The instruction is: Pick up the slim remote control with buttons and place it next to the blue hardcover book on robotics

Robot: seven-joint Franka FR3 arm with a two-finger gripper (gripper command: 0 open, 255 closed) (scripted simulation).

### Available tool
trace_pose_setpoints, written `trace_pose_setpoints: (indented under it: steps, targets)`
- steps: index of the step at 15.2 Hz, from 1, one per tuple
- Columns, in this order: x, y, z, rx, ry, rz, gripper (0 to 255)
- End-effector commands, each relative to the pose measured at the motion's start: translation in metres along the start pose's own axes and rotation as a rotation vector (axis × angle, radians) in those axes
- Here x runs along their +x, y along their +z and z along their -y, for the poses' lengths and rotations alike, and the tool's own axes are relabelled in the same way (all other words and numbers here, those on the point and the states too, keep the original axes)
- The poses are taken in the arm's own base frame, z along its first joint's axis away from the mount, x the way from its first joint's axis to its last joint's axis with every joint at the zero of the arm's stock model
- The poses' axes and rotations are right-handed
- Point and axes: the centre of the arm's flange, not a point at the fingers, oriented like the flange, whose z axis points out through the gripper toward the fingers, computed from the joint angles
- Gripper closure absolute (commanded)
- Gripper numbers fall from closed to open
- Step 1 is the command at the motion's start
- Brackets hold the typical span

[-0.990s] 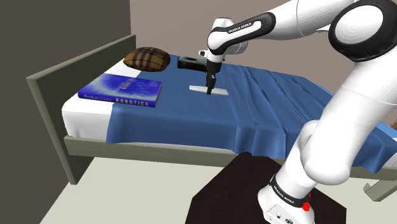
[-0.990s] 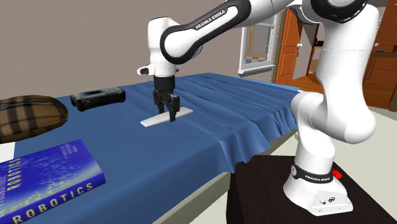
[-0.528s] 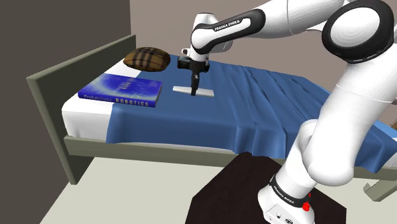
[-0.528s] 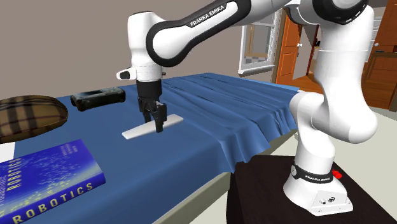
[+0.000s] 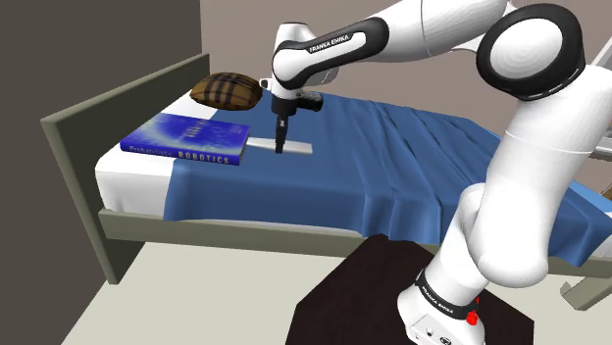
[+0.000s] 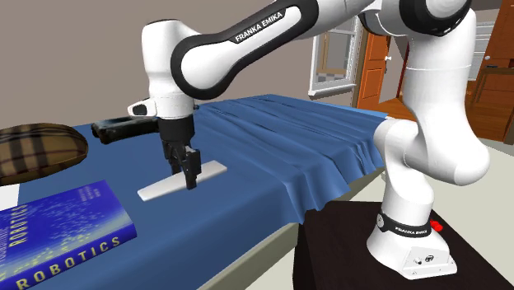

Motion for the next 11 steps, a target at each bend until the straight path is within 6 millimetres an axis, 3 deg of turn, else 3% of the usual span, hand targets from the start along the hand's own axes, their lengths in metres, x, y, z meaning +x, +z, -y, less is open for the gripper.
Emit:
trace_pose_setpoints:
  steps: [1, 11]
  targets:
    - [0.001, 0.011, 0.0, 0.0, 0.0, -0.001, 255]
    - [0.002, 0.063, 0.001, 0.0, 0.0, -0.001, 255]
